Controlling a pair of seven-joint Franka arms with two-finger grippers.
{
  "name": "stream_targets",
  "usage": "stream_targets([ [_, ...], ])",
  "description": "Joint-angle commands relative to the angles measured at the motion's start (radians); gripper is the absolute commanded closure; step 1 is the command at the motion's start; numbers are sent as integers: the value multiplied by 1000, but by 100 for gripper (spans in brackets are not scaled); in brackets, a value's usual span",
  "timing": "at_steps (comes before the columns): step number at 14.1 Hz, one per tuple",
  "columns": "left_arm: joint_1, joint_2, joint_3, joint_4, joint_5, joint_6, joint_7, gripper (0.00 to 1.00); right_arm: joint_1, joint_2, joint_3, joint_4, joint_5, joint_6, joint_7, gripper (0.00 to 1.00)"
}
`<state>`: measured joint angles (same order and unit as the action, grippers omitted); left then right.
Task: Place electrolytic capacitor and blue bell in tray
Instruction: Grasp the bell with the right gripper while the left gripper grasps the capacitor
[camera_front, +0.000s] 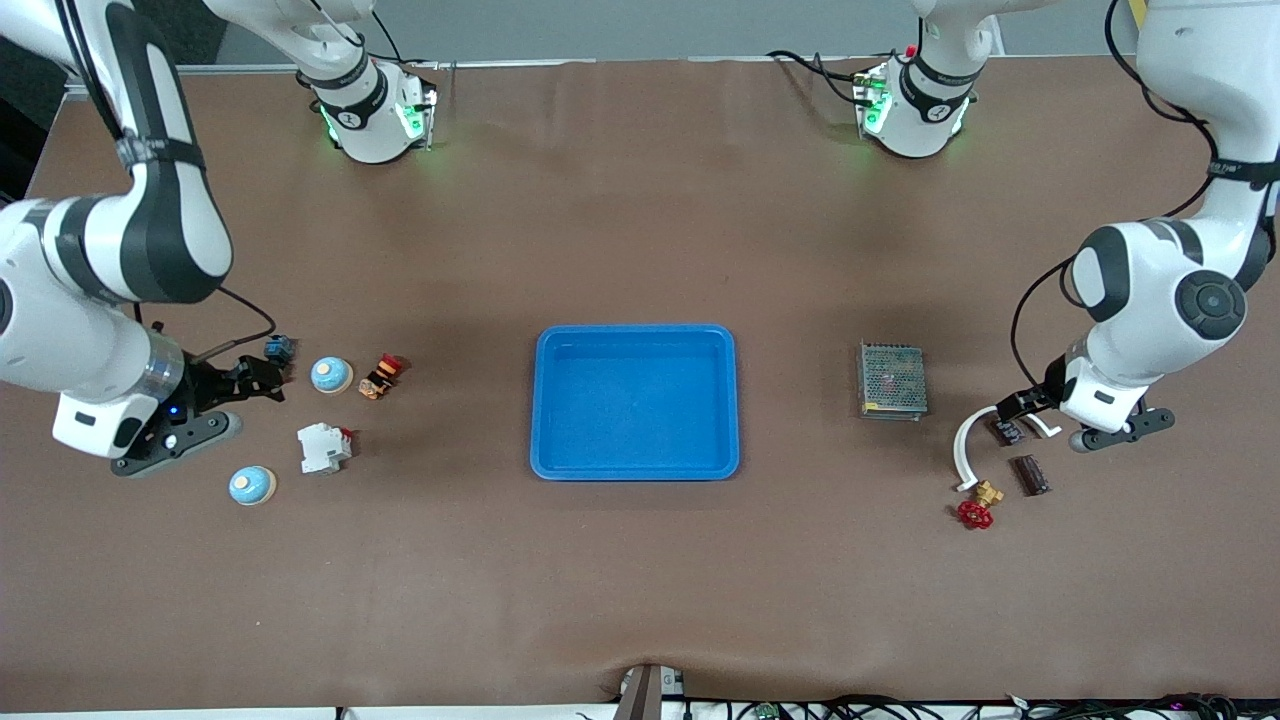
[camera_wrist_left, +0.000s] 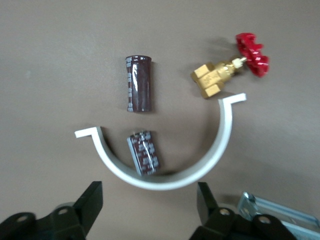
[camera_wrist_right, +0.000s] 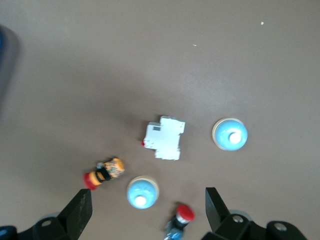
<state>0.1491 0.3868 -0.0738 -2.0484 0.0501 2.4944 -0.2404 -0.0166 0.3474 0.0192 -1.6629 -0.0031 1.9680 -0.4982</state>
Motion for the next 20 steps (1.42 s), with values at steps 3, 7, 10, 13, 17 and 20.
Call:
stream_targets([
  [3, 3, 104, 11, 28, -6, 122, -7, 25, -16, 77, 10, 17, -11, 55, -115, 0],
  [7, 3, 126, 19, 43, -6, 124, -7, 36, -26, 149, 10, 12, -6, 113, -213, 0],
  [10, 3, 141, 19, 45, -6, 126, -7, 41, -43, 189, 11, 11, 0, 135, -264, 0],
  [13, 3, 153, 19, 45, -7, 126, -8, 44, -59, 209, 10, 11, 0, 172, -339, 0],
  [17, 1, 162, 19, 47, -7, 126, -8, 65, -83, 237, 8, 11, -12, 225, -489, 0],
  [20, 0, 162, 19, 53, -6, 124, -8, 100, -103, 286, 8, 14, -14, 317, -623, 0],
])
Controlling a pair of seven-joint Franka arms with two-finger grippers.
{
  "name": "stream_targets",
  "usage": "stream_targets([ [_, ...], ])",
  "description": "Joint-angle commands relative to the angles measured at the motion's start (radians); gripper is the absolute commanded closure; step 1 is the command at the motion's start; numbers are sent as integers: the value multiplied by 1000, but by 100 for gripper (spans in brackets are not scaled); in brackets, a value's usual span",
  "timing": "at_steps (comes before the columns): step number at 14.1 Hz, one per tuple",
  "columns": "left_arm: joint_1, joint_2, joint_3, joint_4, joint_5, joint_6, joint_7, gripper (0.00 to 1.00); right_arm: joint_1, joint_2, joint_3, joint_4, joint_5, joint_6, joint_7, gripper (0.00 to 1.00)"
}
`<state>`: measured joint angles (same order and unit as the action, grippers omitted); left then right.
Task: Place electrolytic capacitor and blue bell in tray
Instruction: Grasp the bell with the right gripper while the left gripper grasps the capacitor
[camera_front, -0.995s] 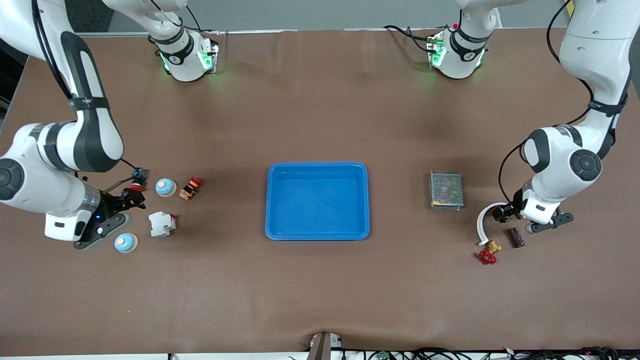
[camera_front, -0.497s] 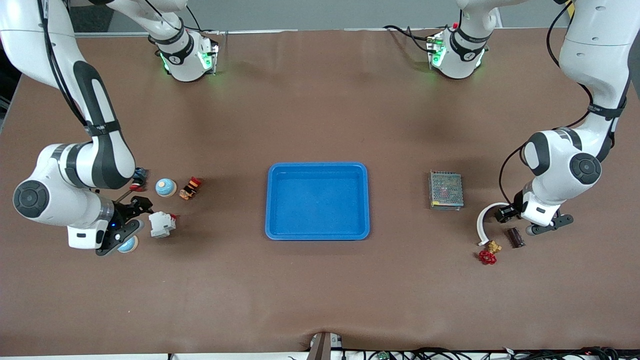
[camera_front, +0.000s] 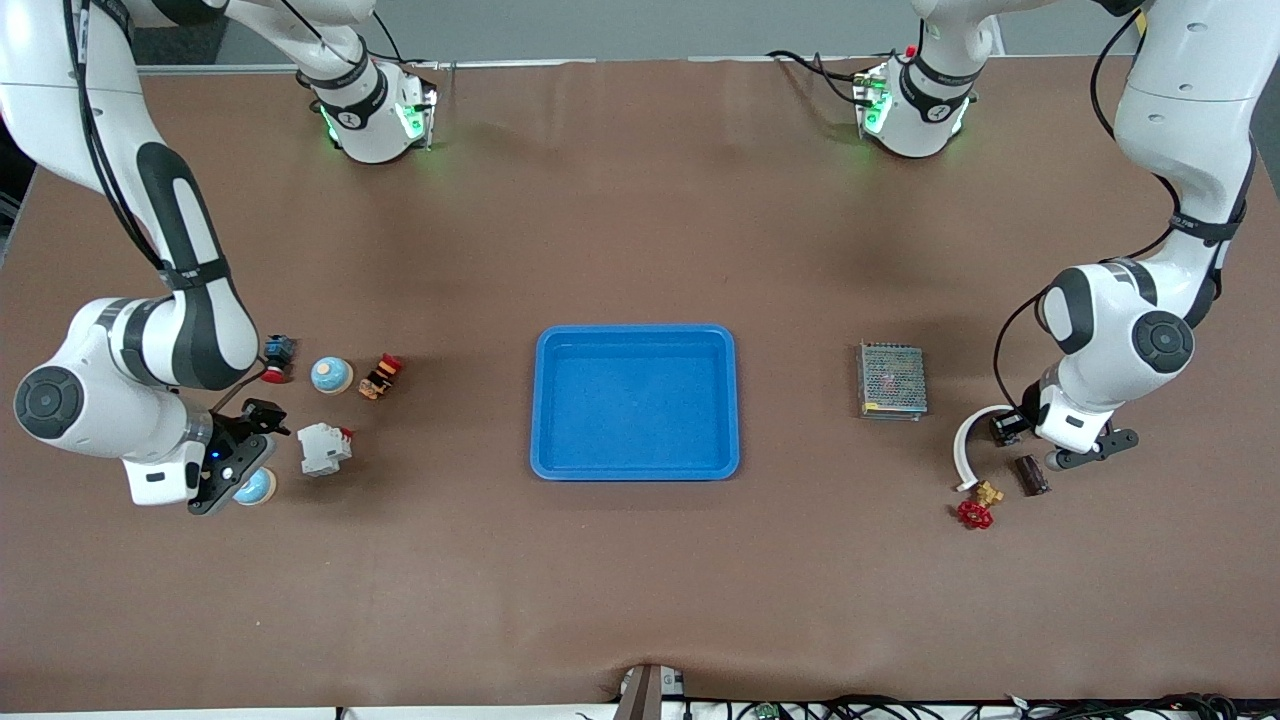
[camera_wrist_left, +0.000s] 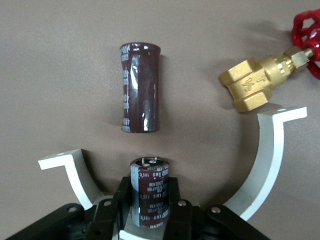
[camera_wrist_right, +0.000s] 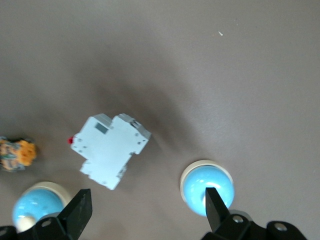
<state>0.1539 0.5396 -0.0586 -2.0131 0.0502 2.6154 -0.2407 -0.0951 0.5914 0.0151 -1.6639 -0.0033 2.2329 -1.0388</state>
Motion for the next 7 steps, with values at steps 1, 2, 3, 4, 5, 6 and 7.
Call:
stream_targets([
  [1, -5, 2, 3, 17, -6, 2, -6, 100, -26, 56, 11, 16, -17, 85, -125, 0],
  [2, -4, -7, 3, 17, -6, -1, -5, 100, -29, 70, 11, 19, -20, 112, -163, 0],
  [3, -4, -18, 3, 17, -6, -4, -3, 100, -35, 80, 11, 24, -20, 122, -181, 0],
  [4, -4, -26, 3, 19, -6, -9, -3, 100, -37, 85, 11, 24, -21, 122, -185, 0],
  [5, -5, -35, 3, 20, -6, -11, -6, 100, -37, 85, 11, 24, -21, 122, -187, 0],
  [6, -7, -46, 2, 23, -6, -17, -6, 100, -37, 85, 11, 26, -26, 122, -188, 0],
  [7, -8, -61, 2, 28, -6, -35, -6, 100, -38, 88, 11, 26, -36, 123, -190, 0],
])
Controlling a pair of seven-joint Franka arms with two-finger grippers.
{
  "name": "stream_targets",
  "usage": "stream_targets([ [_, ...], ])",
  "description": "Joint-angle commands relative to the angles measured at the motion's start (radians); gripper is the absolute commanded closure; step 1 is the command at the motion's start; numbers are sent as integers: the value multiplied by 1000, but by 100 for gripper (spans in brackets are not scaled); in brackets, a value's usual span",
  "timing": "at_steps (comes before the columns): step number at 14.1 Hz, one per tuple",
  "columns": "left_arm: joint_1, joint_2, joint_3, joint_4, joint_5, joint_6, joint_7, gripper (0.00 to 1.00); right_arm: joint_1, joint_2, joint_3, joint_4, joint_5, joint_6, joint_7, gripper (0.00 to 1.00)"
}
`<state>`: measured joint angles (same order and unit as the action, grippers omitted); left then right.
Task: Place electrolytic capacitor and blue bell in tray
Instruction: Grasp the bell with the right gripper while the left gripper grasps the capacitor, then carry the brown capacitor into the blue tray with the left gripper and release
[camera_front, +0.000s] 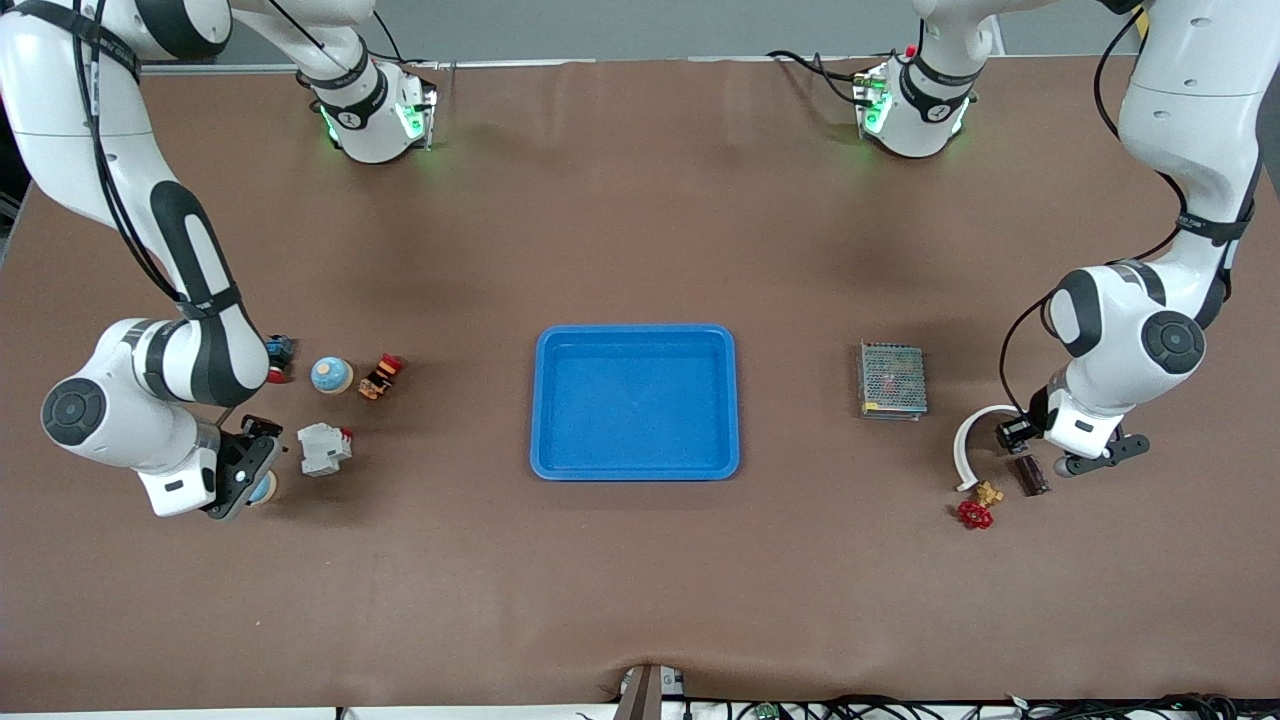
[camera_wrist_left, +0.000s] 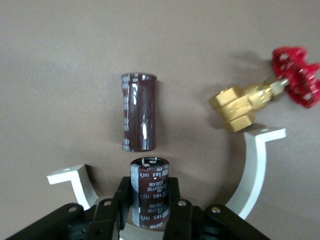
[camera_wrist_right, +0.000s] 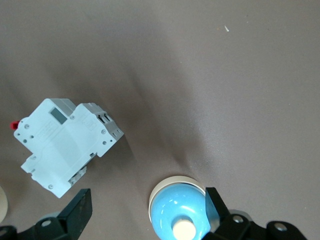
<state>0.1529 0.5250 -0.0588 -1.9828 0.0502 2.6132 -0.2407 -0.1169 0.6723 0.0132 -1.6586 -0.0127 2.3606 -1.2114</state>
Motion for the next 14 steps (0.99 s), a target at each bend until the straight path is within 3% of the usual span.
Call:
stream_targets([
  [1, -10, -60, -1, 12, -6, -63, -11, 100, -23, 16, 13, 23, -36, -4, -19, 0],
  [5, -12, -131, -30, 68, -6, -223, -32, 100, -47, 65, 13, 82, -33, -4, -89, 0],
  [10, -21, -172, -133, 107, -6, -294, -165, 100, -55, 76, 14, 82, -29, 40, -91, 0],
  [14, -169, -158, -147, 130, -6, -300, -392, 100, -70, 95, 14, 77, -26, 49, -92, 0],
])
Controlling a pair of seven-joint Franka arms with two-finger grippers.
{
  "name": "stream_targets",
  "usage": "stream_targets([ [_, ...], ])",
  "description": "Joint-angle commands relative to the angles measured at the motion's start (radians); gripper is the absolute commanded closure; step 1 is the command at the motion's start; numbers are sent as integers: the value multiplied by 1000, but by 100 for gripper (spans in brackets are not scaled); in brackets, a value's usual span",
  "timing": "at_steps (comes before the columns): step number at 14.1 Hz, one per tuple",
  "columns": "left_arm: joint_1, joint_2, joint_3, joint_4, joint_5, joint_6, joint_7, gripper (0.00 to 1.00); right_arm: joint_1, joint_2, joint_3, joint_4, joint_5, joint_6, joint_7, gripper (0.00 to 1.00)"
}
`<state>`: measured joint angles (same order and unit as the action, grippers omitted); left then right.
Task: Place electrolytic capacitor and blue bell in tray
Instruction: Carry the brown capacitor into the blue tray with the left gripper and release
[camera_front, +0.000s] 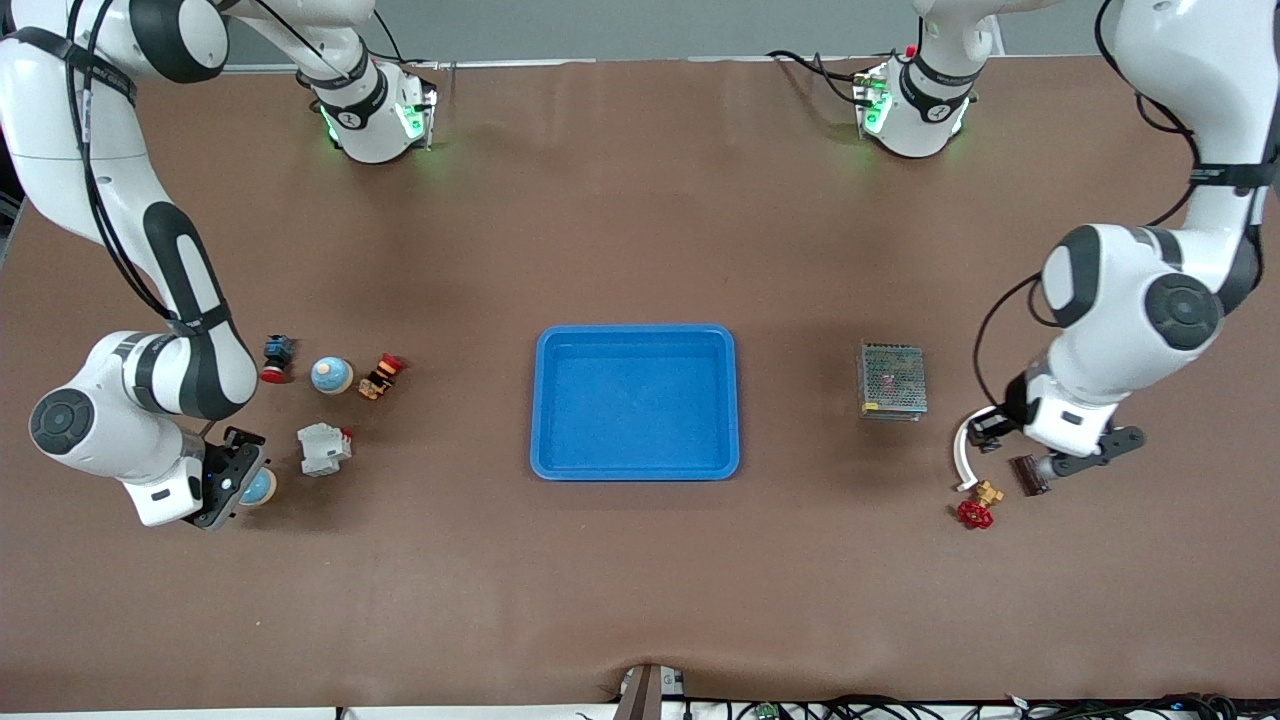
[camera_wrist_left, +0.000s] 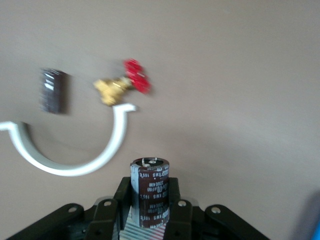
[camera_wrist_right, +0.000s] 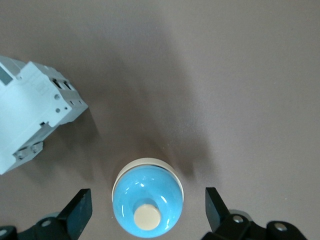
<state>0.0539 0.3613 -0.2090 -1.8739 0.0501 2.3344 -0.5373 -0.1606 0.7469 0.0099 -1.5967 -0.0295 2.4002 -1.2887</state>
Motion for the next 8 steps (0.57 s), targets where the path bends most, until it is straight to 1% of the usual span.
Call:
stream_targets([
  [1, -113, 11, 3, 28, -4, -21, -157, 100, -30, 25, 18, 12, -7, 11, -24, 0],
  [3, -199, 36, 3, 59, -6, -21, -277, 100, -31, 26, 18, 11, -3, 11, -31, 0],
  [6, -333, 102, 3, 140, -6, -21, -459, 100, -31, 28, 18, -3, 2, 22, -32, 0],
  [8, -394, 151, 3, 202, -6, -21, -538, 100, -31, 28, 19, -14, 2, 40, -31, 0],
])
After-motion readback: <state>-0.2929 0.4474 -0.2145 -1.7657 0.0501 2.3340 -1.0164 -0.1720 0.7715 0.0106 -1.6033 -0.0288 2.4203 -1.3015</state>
